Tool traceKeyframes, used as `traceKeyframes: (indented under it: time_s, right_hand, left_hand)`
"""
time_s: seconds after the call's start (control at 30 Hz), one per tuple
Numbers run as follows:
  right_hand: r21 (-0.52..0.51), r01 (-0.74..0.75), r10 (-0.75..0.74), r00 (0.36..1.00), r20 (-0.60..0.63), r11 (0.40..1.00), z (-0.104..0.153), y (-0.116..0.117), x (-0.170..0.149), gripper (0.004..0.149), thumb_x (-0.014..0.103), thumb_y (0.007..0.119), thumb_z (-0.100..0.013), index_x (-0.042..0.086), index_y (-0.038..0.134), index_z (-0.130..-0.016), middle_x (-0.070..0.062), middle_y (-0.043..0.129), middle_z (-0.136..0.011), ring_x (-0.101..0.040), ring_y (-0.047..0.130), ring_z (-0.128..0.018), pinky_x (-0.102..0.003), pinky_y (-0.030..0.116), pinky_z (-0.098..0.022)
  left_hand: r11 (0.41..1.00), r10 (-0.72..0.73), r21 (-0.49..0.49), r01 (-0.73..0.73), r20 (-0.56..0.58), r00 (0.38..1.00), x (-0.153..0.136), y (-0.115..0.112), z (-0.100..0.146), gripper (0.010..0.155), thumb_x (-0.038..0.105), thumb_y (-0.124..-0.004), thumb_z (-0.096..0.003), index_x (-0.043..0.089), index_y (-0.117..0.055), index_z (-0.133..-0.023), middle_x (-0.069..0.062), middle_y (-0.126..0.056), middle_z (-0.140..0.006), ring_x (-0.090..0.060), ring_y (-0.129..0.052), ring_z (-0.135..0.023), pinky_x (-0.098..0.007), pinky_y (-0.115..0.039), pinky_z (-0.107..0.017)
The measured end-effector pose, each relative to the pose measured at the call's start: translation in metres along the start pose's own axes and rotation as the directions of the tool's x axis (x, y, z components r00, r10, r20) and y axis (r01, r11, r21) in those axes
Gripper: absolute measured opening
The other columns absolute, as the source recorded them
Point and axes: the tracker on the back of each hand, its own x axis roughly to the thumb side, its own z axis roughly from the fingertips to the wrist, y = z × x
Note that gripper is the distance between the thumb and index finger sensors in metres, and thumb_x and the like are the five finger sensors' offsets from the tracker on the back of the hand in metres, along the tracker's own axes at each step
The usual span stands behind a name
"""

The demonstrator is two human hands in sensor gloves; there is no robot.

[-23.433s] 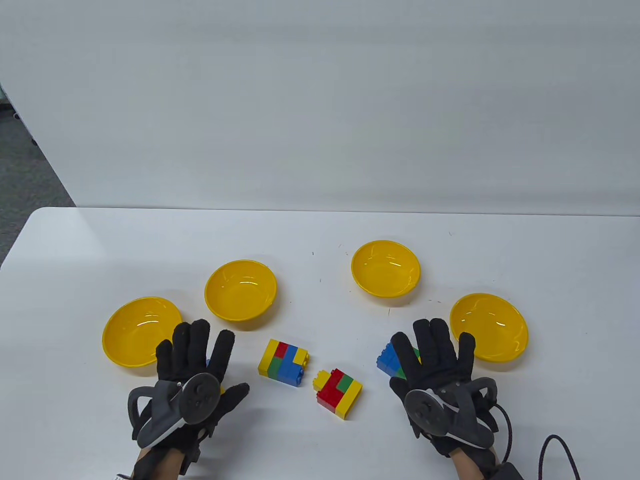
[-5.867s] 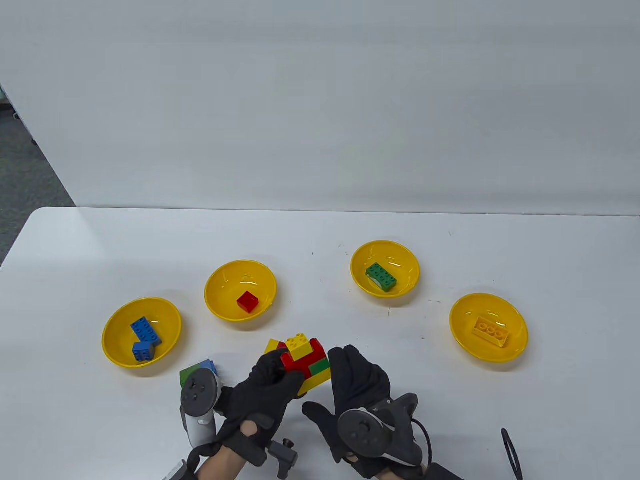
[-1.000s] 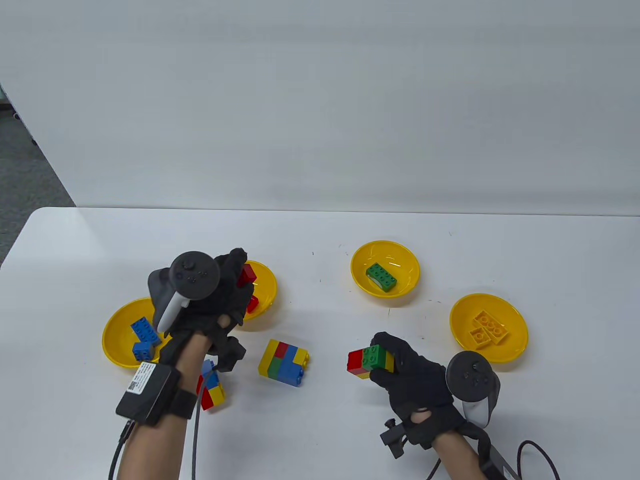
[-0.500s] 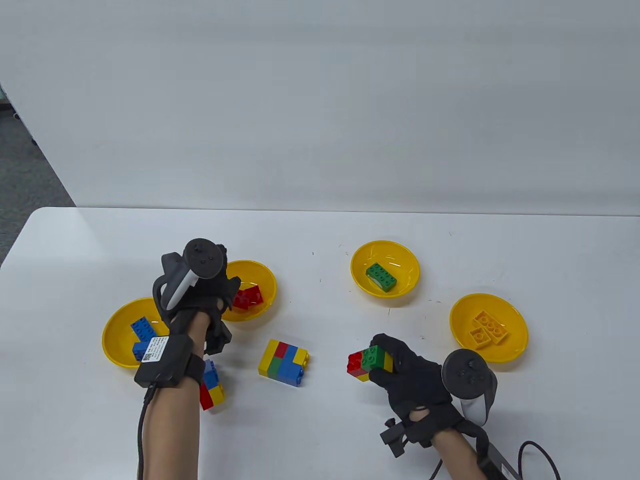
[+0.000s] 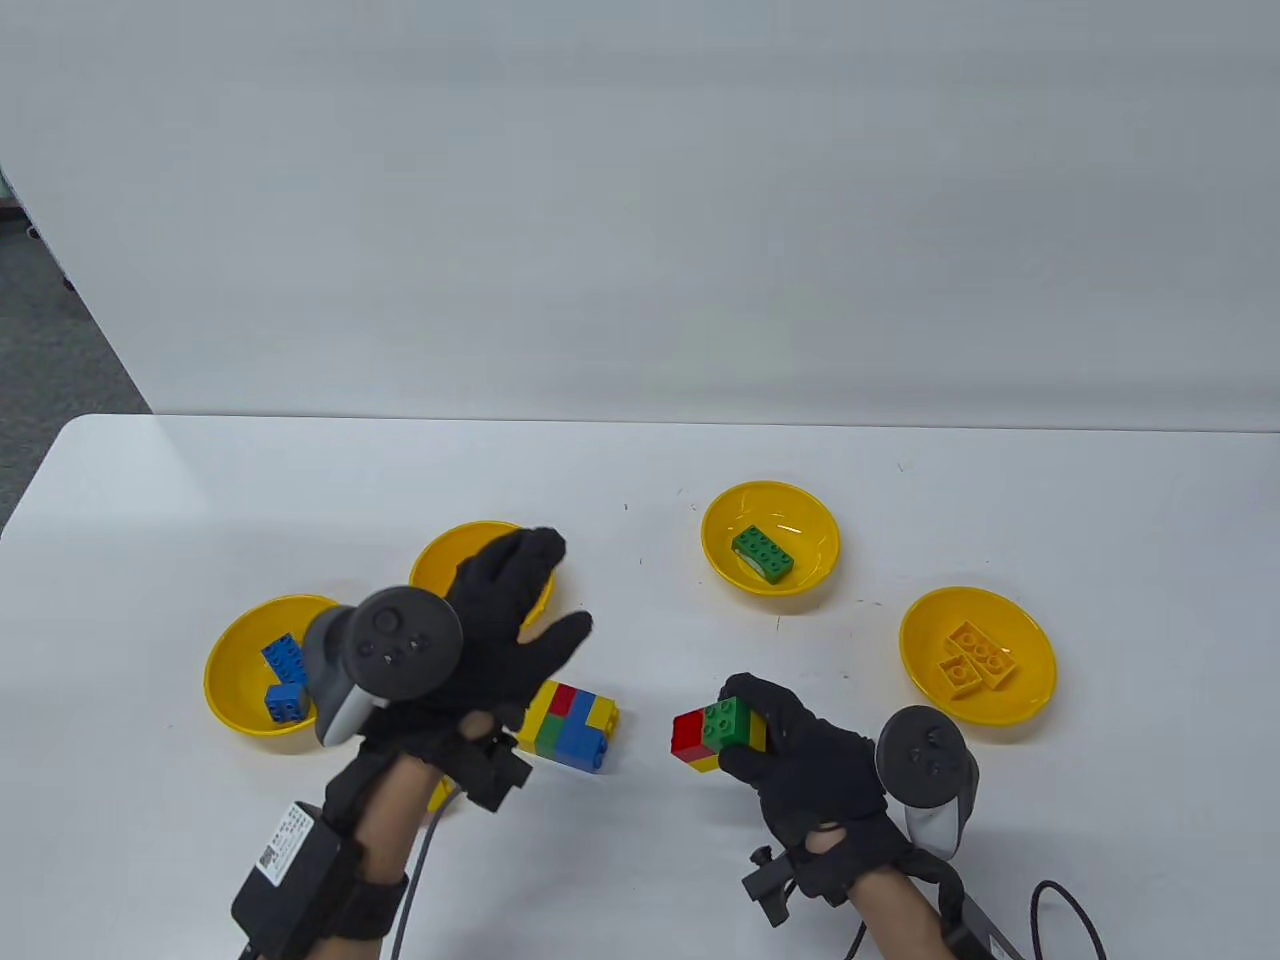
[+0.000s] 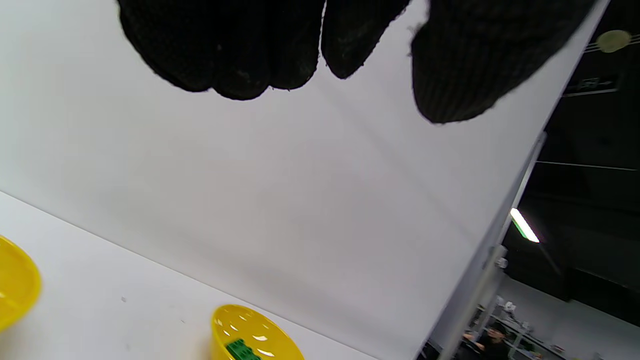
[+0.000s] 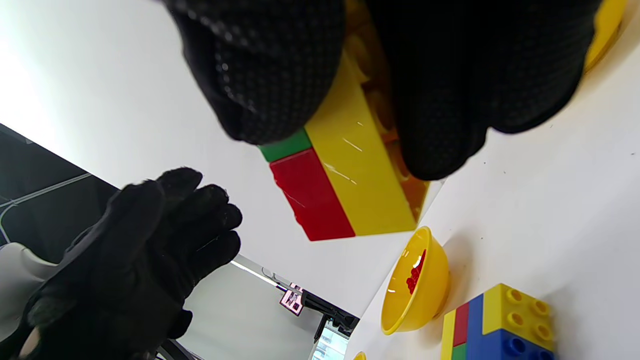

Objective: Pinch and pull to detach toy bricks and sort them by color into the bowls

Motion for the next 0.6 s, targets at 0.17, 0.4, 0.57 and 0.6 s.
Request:
traceKeyframes:
  time_s: [0.17,0.4,0.57,0.6]
  right_hand:
    - [0.021,0.023,-0.023,1.0,0.018,1.0,0.002,0.005,0.003,0.063,0.022,0.09,-0.029,0.002,0.078,-0.087,-0.028,0.087,-0.082,-0.043,0.103,-0.053,-0.062,0.086,-0.04]
    - [0.1,0.004,-0.009,0.998,0.058,0.995,0.002,0.014,0.006,0.064,0.024,0.09,-0.029,-0.002,0.078,-0.086,-0.03,0.089,-0.078,-0.042,0.104,-0.047,-0.063,0.086,-0.037]
    - [0.131,0.022,-0.031,0.997,0.067,0.991,0.003,0.02,0.002,0.065,0.026,0.089,-0.031,-0.002,0.076,-0.088,-0.03,0.087,-0.079,-0.041,0.103,-0.047,-0.063,0.085,-0.038]
    - [0.143,0.036,-0.046,0.997,0.068,0.989,0.003,0.021,0.001,0.065,0.026,0.09,-0.032,-0.002,0.075,-0.089,-0.03,0.086,-0.08,-0.042,0.103,-0.048,-0.064,0.085,-0.038]
  left_hand:
    - [0.982,0.119,-0.152,-0.109,0.056,0.991,0.0,-0.062,0.027,0.082,0.056,-0.093,-0.0434,0.019,-0.06,-0.109,-0.023,-0.063,-0.112,-0.051,-0.072,-0.099,-0.063,-0.07,-0.068]
    - [0.873,0.34,-0.352,-0.338,-0.059,0.939,-0.024,-0.11,0.03,0.071,0.046,-0.099,-0.0415,0.013,-0.075,-0.1,-0.022,-0.085,-0.093,-0.045,-0.093,-0.075,-0.059,-0.082,-0.053]
    - [0.853,0.383,-0.351,-0.386,-0.081,0.92,-0.035,-0.11,0.03,0.067,0.045,-0.103,-0.0391,0.012,-0.083,-0.094,-0.023,-0.092,-0.085,-0.042,-0.101,-0.061,-0.055,-0.088,-0.044]
    - [0.857,0.387,-0.34,-0.388,-0.074,0.919,-0.035,-0.109,0.03,0.066,0.045,-0.104,-0.0385,0.012,-0.085,-0.093,-0.023,-0.093,-0.084,-0.042,-0.102,-0.059,-0.055,-0.089,-0.043]
